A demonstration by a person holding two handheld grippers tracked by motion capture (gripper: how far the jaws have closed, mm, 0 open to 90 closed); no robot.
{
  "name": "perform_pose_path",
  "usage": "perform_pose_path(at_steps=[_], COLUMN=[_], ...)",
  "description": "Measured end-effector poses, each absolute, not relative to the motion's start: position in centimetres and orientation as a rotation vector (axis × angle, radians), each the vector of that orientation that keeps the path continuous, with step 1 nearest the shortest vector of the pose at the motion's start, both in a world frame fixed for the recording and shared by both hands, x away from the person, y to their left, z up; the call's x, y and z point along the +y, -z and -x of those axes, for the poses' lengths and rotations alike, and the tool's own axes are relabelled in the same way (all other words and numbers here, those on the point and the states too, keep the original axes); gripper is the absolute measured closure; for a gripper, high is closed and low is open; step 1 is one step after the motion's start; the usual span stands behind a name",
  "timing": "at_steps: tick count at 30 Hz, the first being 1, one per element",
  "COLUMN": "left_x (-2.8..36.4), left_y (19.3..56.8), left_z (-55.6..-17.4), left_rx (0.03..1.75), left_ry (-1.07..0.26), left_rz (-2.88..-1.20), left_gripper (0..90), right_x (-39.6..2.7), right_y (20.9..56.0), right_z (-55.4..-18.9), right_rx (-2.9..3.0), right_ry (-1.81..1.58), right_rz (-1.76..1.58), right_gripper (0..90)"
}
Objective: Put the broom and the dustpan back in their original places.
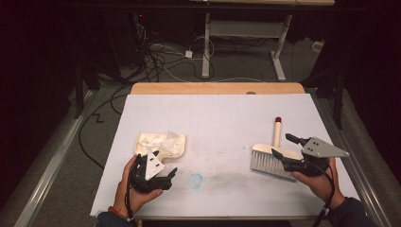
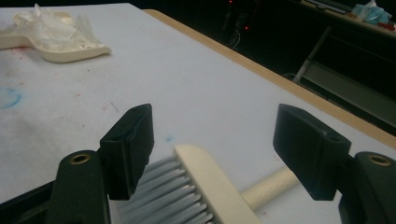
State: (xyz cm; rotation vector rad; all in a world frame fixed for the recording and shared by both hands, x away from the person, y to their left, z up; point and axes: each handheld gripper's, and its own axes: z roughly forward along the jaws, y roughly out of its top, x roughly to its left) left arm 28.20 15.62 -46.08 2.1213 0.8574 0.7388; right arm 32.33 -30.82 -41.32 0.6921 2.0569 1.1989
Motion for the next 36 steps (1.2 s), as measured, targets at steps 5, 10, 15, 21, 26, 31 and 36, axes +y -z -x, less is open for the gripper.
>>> perform_pose_path(at_steps=[5, 10, 15, 21, 26, 31, 36], left_x=[16.0, 15.8, 15.6, 16.1, 16.1, 15.8, 15.8], left_y=[47.3, 47.8, 47.6, 47.7, 47.8, 47.8, 47.8], left_z=[-27.4, -27.2, -27.2, -27.1, -27.2, -27.2, -27.3], left_rx=[0.874, 0.897, 0.861, 0.890, 0.897, 0.907, 0.910], left_ry=[-0.720, -0.706, -0.730, -0.715, -0.706, -0.713, -0.706], left_rz=[-2.128, -2.113, -2.098, -2.080, -2.084, -2.097, -2.088], left_gripper=[18.8, 17.5, 16.6, 16.5, 16.6, 16.6, 16.6], right_x=[-31.6, -31.7, -31.6, -31.6, -31.4, -31.4, -31.3], right_y=[43.1, 44.3, 44.3, 43.8, 43.8, 43.7, 43.8], right_z=[-31.0, -30.4, -30.1, -29.8, -29.9, -29.9, -30.1], right_rx=[2.014, 2.005, 1.995, 1.962, 1.971, 1.967, 1.971], right_ry=[-1.195, -1.194, -1.176, -1.199, -1.180, -1.183, -1.181], right_rz=[-0.721, -0.749, -0.731, -0.733, -0.716, -0.708, -0.708], right_gripper=[25.9, 22.6, 22.9, 23.8, 24.0, 24.3, 24.6])
